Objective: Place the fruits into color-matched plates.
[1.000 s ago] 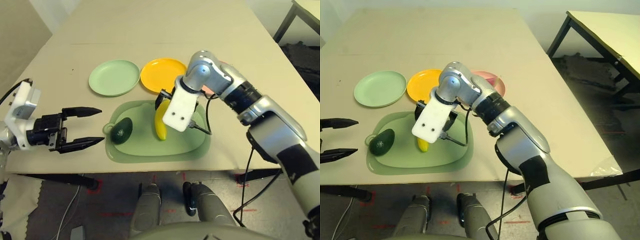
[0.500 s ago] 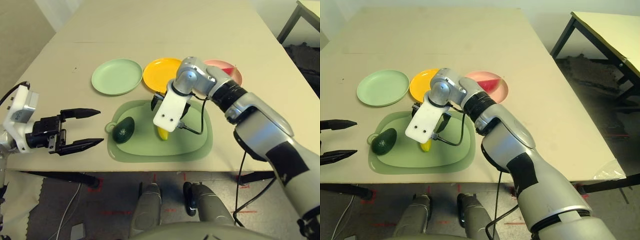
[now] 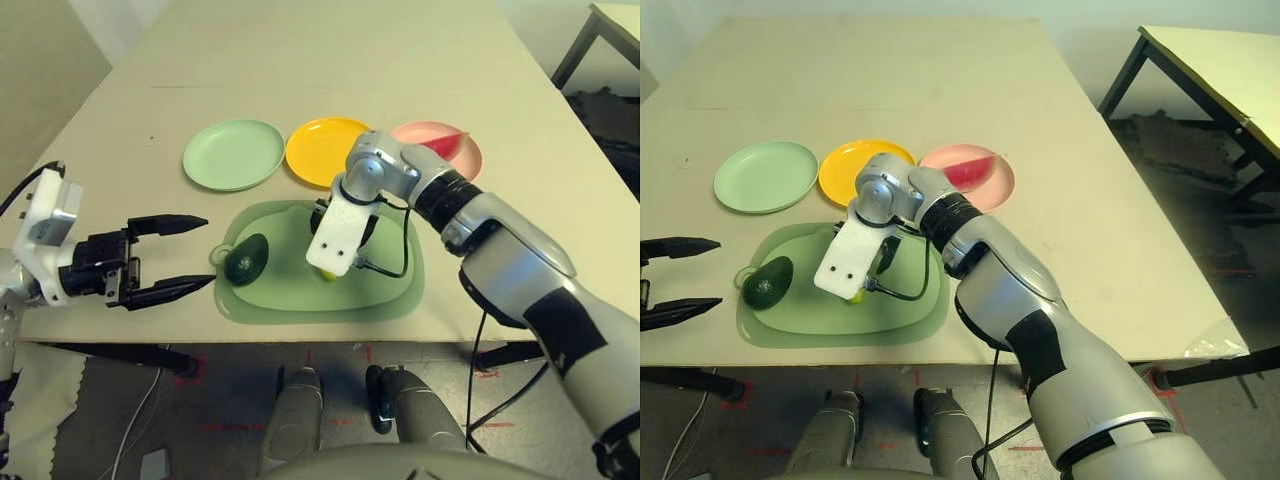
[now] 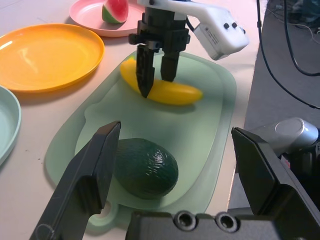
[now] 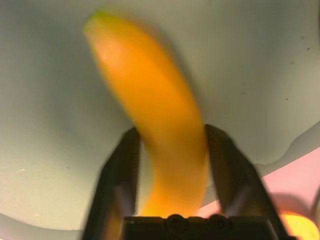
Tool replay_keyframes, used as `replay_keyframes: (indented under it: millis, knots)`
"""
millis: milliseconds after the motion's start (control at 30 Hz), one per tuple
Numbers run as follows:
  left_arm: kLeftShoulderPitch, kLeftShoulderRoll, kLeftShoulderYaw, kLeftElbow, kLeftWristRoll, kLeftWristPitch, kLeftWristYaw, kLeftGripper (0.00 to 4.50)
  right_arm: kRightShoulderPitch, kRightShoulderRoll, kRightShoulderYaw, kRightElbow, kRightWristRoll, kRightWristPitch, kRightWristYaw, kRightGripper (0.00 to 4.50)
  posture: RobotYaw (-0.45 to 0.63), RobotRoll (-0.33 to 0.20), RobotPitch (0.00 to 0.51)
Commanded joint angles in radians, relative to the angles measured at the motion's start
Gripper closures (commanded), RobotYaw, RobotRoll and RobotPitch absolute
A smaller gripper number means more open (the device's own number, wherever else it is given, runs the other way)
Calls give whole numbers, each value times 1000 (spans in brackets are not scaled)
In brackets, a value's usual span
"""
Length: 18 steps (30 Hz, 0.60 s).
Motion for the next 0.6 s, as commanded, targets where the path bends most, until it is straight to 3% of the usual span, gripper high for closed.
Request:
replay_keyframes:
  millis: [33,300,600]
  knots:
    - [0,1,3,3,1,-1,-4,0,34,-9,10,10,2,9,34,2812,170,0,199]
    - [-33,-5,-22,18,8,-2,2,0,15,-40,-40,-33,63,34,94,2812,151,0,196]
    - [-105,-34,-31,-7,13,103,202,0,-158,-57,-144,78,89,123,-26,2812,146,0,193]
